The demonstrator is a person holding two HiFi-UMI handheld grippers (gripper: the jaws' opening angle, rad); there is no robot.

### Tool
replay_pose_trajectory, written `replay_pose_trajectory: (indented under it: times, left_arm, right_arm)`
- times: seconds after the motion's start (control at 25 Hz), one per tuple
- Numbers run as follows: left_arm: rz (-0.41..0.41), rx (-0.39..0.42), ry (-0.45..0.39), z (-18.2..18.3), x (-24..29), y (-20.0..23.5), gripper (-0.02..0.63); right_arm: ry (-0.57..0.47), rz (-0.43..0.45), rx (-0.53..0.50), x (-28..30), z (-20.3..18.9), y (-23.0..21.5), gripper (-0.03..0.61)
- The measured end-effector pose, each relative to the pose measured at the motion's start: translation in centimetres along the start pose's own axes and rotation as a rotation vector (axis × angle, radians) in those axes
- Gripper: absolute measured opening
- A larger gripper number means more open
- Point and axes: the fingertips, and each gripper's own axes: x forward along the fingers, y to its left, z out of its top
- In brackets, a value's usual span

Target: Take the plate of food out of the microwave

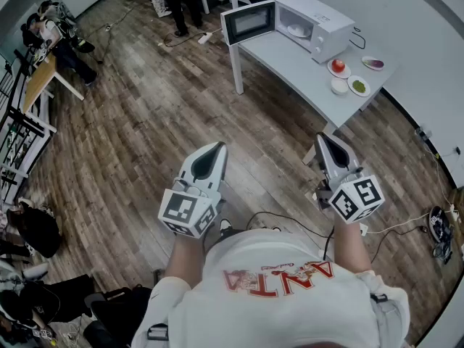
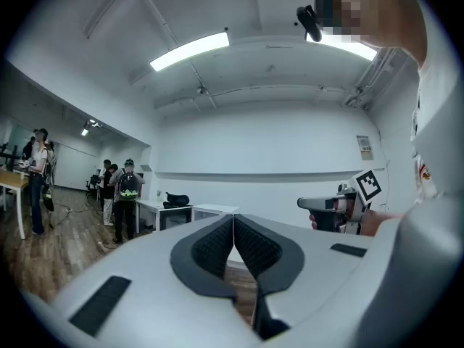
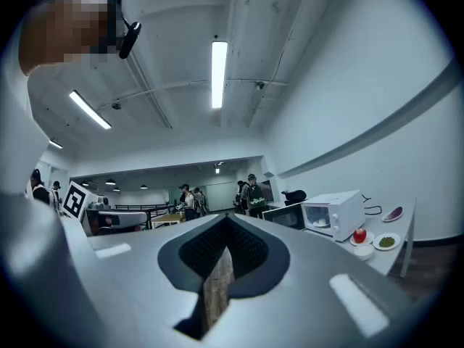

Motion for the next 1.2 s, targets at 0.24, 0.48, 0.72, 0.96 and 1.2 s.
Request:
replay_pose_trajectory:
  times: [0.24,0.48,0.72,0.96,1.2]
  left_arm:
    - [-0.003,0.002,0.009,-0.3,0.5,0.1,0.011]
    - [-0.004,0.002,0.012,-0.3,0.8,0.0,0.011]
    - [0.002,0.003,0.01,-0.1,1.3,0.0,0.011]
    - [-0.008,0.013,0.012,0.0,2.4,-1.5,0.011]
    - [-0.02,0.016,0.035,-0.9,4.3,-3.9,0.011]
  right_arm:
    - [0.007,0.011,-0.002,0.4,-0.2,-0.2,-0.003]
    - [0.008,0.014,-0.007,0.7,-0.1,-0.4,-0.003]
    - [-0.019,0.032,0.032,0.9,0.3,-1.0,-0.002]
    - [-0.068,0.042,0.092,-0.3,1.0,-2.8,-0.002]
    - [-0.055,0.044,0.091,-1.9,-0.2,-5.3,-0.002]
